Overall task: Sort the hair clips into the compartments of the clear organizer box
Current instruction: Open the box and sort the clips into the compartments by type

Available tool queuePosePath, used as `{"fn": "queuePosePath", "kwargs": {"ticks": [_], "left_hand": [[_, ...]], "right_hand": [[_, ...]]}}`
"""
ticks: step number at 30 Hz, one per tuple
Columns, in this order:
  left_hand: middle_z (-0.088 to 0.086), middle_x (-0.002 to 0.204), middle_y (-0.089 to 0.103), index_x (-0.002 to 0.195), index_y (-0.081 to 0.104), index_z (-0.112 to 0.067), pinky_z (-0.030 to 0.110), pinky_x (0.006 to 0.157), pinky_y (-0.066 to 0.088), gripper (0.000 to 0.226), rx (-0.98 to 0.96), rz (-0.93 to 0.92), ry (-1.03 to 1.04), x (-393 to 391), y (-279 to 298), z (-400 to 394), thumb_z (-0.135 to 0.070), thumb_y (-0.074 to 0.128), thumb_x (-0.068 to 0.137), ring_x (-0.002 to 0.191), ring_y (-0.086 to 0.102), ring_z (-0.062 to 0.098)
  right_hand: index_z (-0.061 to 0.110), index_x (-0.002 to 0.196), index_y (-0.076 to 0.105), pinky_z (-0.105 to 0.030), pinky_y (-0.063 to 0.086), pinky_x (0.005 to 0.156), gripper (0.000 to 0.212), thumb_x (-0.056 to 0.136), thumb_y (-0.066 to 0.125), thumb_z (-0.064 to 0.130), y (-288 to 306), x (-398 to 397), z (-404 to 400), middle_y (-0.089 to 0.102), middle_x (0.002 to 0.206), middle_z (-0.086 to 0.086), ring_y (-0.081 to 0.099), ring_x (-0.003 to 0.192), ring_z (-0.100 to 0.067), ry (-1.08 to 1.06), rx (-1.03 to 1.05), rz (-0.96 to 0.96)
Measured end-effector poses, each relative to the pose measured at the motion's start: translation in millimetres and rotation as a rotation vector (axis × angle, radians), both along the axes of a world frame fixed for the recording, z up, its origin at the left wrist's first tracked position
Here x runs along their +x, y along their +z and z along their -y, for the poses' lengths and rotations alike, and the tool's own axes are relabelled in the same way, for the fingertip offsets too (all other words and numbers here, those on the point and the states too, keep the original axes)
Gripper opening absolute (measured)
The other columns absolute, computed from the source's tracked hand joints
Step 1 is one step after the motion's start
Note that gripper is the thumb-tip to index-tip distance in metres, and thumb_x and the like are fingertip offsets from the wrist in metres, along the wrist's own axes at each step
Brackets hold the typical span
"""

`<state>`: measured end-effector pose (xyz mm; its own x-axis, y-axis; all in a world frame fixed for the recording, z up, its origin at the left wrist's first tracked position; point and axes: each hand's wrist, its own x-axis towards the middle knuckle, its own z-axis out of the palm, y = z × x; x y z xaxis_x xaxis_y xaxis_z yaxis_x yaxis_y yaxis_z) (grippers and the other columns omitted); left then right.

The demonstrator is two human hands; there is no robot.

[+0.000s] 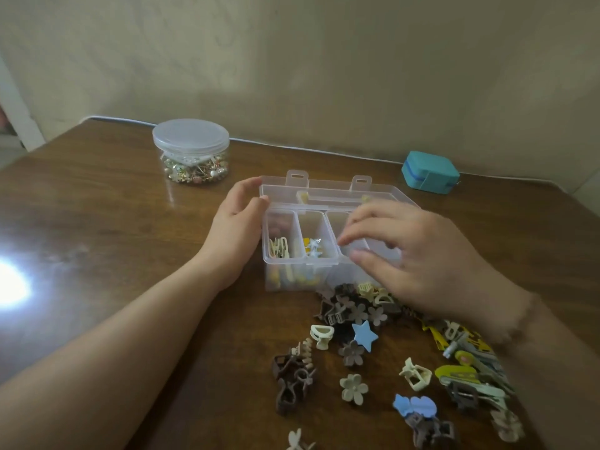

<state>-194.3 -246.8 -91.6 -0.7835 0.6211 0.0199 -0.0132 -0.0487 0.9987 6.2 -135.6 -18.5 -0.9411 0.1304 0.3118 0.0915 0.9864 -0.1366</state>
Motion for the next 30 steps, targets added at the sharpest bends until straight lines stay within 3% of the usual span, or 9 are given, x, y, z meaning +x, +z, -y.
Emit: {"fn": "queuePosePath", "kwargs": {"ticks": [3,6,9,14,16,22,27,30], "left_hand": [[0.004,0.109,0.072,0.139,0.050,-0.025,0.038,0.081,0.060,0.038,0.004,0.002,0.003,-0.2,0.3,-0.3,-0.016,0.046,0.103,0.082,0.075,0.017],[0.008,0.108,0.074,0.137,0.051,-0.026,0.041,0.083,0.060,0.037,-0.002,-0.006,0.007,0.2,0.0,-0.9,-0.017,0.046,0.102,0.081,0.075,0.019],[0.005,0.112,0.071,0.139,0.051,-0.026,0.037,0.079,0.060,0.038,0.000,-0.002,0.004,0.8,0.4,-0.4,-0.017,0.046,0.102,0.083,0.075,0.017],[0.004,0.124,0.066,0.139,0.052,-0.027,0.045,0.090,0.059,0.039,-0.012,-0.017,0.005,-0.4,-0.8,0.7,-0.021,0.048,0.101,0.097,0.074,0.022],[0.003,0.120,0.068,0.140,0.051,-0.026,0.042,0.087,0.059,0.039,-0.006,-0.010,0.000,-0.3,-0.4,0.4,-0.019,0.046,0.102,0.093,0.075,0.019],[0.002,0.119,0.067,0.141,0.049,-0.025,0.036,0.080,0.059,0.039,0.010,0.001,-0.004,0.1,0.1,0.4,-0.017,0.046,0.102,0.090,0.075,0.015],[0.007,0.124,0.067,0.139,0.051,-0.026,0.041,0.085,0.059,0.038,-0.003,-0.010,-0.008,-0.3,-1.0,0.1,-0.018,0.047,0.101,0.096,0.074,0.021],[0.008,0.120,0.070,0.137,0.052,-0.025,0.036,0.079,0.059,0.037,0.006,0.002,0.005,-0.4,-1.2,-0.3,-0.016,0.046,0.102,0.094,0.074,0.020]], "right_hand": [[0.035,0.103,0.069,-0.026,0.053,0.078,0.021,0.084,0.062,0.031,-6.5,49.0,4.8,0.064,0.103,0.024,0.060,0.099,-0.001,0.102,-0.104,0.104],[0.043,0.104,0.066,-0.024,0.053,0.069,0.020,0.084,0.065,0.046,-14.2,84.3,11.4,0.061,0.099,0.031,0.059,0.095,0.002,0.107,-0.105,0.247],[0.045,0.104,0.065,-0.022,0.052,0.059,0.024,0.087,0.057,0.060,-24.1,93.3,14.0,0.059,0.096,0.030,0.057,0.089,0.004,0.040,-0.024,0.262],[0.031,0.095,0.072,-0.029,0.050,0.056,0.012,0.084,0.069,0.029,-30.0,100.3,25.1,0.064,0.095,0.014,0.058,0.080,-0.011,0.143,-0.015,0.061],[0.029,0.088,0.074,-0.026,0.049,0.054,0.008,0.083,0.068,0.031,-32.6,107.6,34.6,0.067,0.089,0.013,0.059,0.071,-0.013,0.151,0.073,0.032],[0.033,0.085,0.076,-0.022,0.054,0.053,0.047,0.092,0.040,0.063,-56.7,120.1,60.7,0.070,0.084,0.018,0.066,0.064,-0.015,-0.145,0.193,0.017],[0.030,0.076,0.073,-0.030,0.055,0.052,0.048,0.095,0.032,0.046,-80.9,106.4,70.6,0.067,0.076,0.014,0.061,0.060,-0.020,-0.216,0.229,-0.075],[0.030,0.076,0.074,-0.032,0.052,0.049,0.043,0.096,0.036,0.030,-81.1,97.5,70.3,0.065,0.071,0.013,0.059,0.058,-0.018,-0.187,0.299,-0.125]]}}
